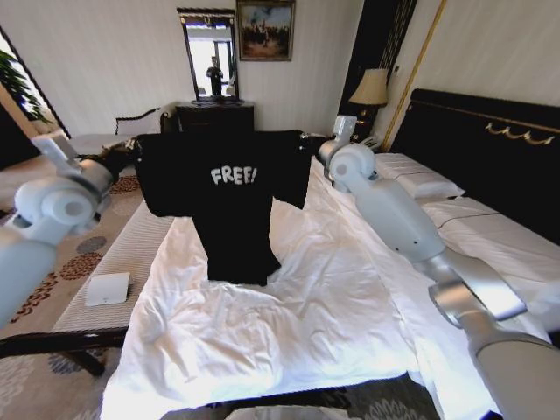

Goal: Fold the clothes on the bed.

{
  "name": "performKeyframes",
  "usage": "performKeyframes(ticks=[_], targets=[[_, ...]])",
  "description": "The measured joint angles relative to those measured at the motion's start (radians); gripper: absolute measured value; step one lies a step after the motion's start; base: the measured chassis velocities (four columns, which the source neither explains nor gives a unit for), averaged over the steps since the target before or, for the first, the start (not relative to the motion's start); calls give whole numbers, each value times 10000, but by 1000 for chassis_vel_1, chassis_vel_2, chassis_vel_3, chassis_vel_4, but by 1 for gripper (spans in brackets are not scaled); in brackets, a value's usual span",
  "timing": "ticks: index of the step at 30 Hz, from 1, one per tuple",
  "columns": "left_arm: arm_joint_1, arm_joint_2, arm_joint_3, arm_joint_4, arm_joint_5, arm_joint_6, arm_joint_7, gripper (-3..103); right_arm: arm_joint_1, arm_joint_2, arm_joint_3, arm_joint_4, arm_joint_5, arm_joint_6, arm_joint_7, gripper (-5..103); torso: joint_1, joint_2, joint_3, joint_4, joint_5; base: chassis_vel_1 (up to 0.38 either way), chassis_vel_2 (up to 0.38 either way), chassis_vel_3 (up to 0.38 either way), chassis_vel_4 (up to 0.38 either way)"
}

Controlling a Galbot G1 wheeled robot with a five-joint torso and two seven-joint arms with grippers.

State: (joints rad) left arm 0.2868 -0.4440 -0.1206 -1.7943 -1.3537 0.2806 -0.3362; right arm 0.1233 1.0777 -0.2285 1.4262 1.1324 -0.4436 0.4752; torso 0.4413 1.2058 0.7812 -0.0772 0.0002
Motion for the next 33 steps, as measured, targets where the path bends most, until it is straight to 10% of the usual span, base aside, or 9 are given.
performKeyframes(ticks=[8, 19, 23, 26, 33], targets=[[613, 407, -453, -1156, -89, 65, -233, 0, 107, -489, 106, 738, 446, -2, 358, 1, 1, 0, 0, -1, -1, 0, 0, 0, 0], [3666, 1873, -4099, -5058, -2044, 820, -1441, 0, -1854, -1835, 2332, 6203, 5113, -779, 2863, 1, -6, 3, -6, 0, 0, 0, 0, 0, 0], [3828, 2062, -5264, -6229, -3274, 1697, -2299, 0, -2817, -3394, 4355, 8417, 7157, -776, 3390, 1, -5, 3, -3, 4, 6, 0, 0, 0, 0], [5079, 2013, -8202, -7038, -4606, 2609, -2676, 0, -3784, -5489, 6599, 9814, 9221, -418, 3380, 1, -4, 4, -4, -14, 3, 0, 0, 0, 0], [6448, 1803, -10759, -7176, -6888, 3337, -3532, 0, -4301, -6797, 8721, 10855, 11380, -418, 3441, 1, -8, 5, -5, 2, -7, 0, 0, 0, 0]])
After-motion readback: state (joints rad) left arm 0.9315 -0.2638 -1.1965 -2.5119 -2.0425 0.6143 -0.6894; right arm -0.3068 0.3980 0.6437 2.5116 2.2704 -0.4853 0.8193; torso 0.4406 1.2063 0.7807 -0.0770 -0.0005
